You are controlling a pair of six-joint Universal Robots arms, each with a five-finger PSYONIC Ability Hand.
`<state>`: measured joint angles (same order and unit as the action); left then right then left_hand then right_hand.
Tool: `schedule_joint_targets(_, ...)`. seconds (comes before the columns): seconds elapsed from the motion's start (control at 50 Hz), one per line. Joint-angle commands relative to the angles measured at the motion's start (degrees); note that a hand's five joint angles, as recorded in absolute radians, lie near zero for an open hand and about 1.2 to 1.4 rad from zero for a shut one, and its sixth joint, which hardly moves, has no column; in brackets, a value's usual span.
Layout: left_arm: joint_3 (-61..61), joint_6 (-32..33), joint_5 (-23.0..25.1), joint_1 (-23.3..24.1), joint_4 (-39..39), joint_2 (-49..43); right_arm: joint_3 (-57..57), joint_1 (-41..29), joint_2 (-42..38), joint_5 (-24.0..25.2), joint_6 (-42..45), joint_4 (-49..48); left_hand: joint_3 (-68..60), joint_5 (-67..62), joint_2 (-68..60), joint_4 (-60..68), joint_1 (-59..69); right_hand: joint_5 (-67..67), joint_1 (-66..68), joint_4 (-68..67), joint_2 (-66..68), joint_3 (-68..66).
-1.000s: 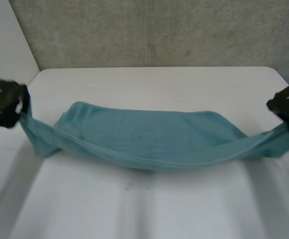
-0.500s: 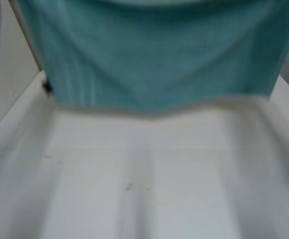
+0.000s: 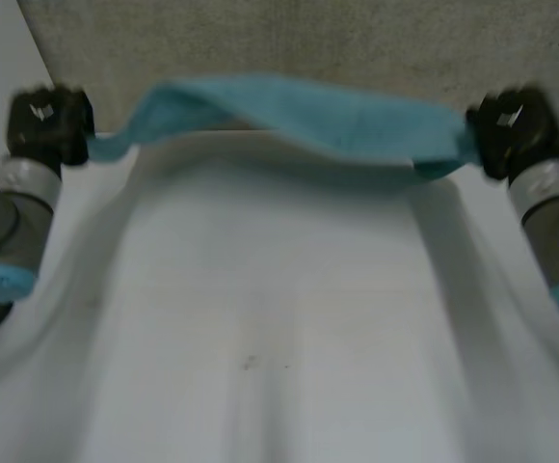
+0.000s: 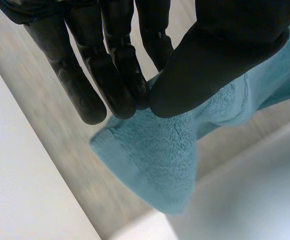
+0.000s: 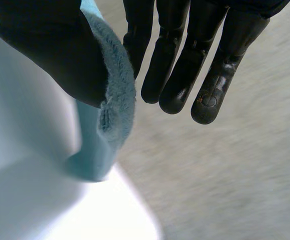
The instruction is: Fold the laundry
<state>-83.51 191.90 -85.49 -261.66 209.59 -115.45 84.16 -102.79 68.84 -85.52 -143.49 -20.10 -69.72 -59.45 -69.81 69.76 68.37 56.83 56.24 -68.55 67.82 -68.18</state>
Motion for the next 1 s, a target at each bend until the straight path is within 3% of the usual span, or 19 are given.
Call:
schedule_joint_targets(0.02, -9.03, 0.32, 0.06, -0.08, 2.4, -4.08, 3.55, 0.05, -9.86, 1.67, 0.41, -0.02, -10.28, -10.55, -10.19, 10.24, 11.63, 13.17, 23.76, -11.45, 12.18, -11.82)
schedule_joint_targets(0.12, -14.39, 0.32, 0.14, -1.13, 1.09, -1.11, 5.14, 0.22, -9.34, 1.15, 1.02, 0.85, -10.28, -10.55, -10.19, 10.24, 11.63, 13.17, 23.76, -11.45, 12.18, -11.82)
schedule_joint_targets(0.26, -21.61, 0.58, 2.17, -6.14, -7.26, 10.07, 9.0, 1.62, 5.84, 1.15, 2.42, 11.72, -10.28, -10.55, -10.19, 10.24, 11.63, 13.17, 23.76, -11.45, 12.18, -11.82)
schedule_joint_targets(0.34, -24.5, 3.38, 6.81, -10.26, -19.87, 21.72, 9.88, 2.77, 11.67, 1.23, 4.54, 20.19, -10.28, -10.55, -10.19, 10.24, 11.63, 13.17, 23.76, -11.45, 12.18, -11.82)
schedule_joint_targets(0.36, -24.51, 3.39, 6.82, -10.27, -19.92, 21.76, 10.32, 4.16, 14.19, 1.32, 6.62, 25.15, -10.28, -10.55, -10.19, 10.24, 11.63, 13.17, 23.76, -11.45, 12.18, -11.82)
schedule_joint_targets(0.4, -25.82, 6.46, 11.37, -14.47, -28.75, 28.15, 11.11, 6.29, 16.24, 1.67, 9.63, 30.74, -10.28, -10.55, -10.19, 10.24, 11.63, 13.17, 23.76, -11.45, 12.18, -11.82)
schedule_joint_targets(0.42, -25.83, 6.47, 11.39, -14.49, -28.8, 28.18, 12.07, 8.72, 17.81, 2.02, 13.2, 35.78, -10.28, -10.55, -10.19, 10.24, 11.63, 13.17, 23.76, -11.45, 12.18, -11.82)
schedule_joint_targets(0.44, -26.27, 8.21, 14.35, -16.4, -32.63, 30.53, 13.21, 10.84, 18.6, 2.11, 17.41, 39.92, -10.28, -10.55, -10.19, 10.24, 11.63, 13.17, 23.76, -11.45, 12.18, -11.82)
schedule_joint_targets(0.5, -26.53, 11.2, 20.33, -19.49, -38.35, 33.35, 14.19, 12.44, 19.05, 2.11, 21.24, 43.22, -10.28, -10.55, -10.19, 10.24, 11.63, 13.17, 23.76, -11.45, 12.18, -11.82)
schedule_joint_targets(0.58, -26.88, 12.97, 23.79, -20.64, -40.31, 33.8, 14.37, 14.02, 19.05, 3.51, 25.19, 42.09, -10.28, -10.55, -10.19, 10.24, 11.63, 13.17, 23.76, -11.45, 12.18, -11.82)
schedule_joint_targets(0.66, -25.48, 13.5, 24.4, -20.47, -36.64, 30.31, 13.66, 13.85, 18.0, 3.52, 23.17, 36.8, -10.28, -10.55, -10.19, 10.24, 11.63, 13.17, 23.76, -11.45, 12.18, -11.82)
schedule_joint_targets(0.74, -22.75, 13.59, 23.87, -19.24, -31.0, 22.99, 10.25, 13.15, 8.89, 3.69, 18.97, 28.83, -10.28, -10.55, -10.19, 10.24, 11.63, 13.17, 23.76, -11.45, 12.18, -11.82)
schedule_joint_targets(0.8, -18.54, 13.5, 21.76, -15.81, -26.42, 15.96, 6.56, 10.87, 3.61, 3.26, 15.54, 24.87, -10.28, -10.55, -10.19, 10.24, 11.63, 13.17, 23.76, -11.45, 12.18, -11.82)
schedule_joint_targets(0.88, -10.04, 13.5, 14.85, -10.82, -20.99, 4.84, 1.62, 7.25, -1.6, 2.9, 13.33, 21.69, -10.28, -10.55, -10.19, 10.24, 11.63, 13.17, 23.76, -11.45, 12.18, -11.82)
schedule_joint_targets(1.0, 2.88, 13.15, 7.45, -6.24, -17.55, -8.35, -10.16, 4.0, -14.61, -1.93, 11.83, 16.76, -10.28, -10.55, -10.19, 10.24, 11.63, 13.17, 23.76, -11.45, 12.18, -11.82)
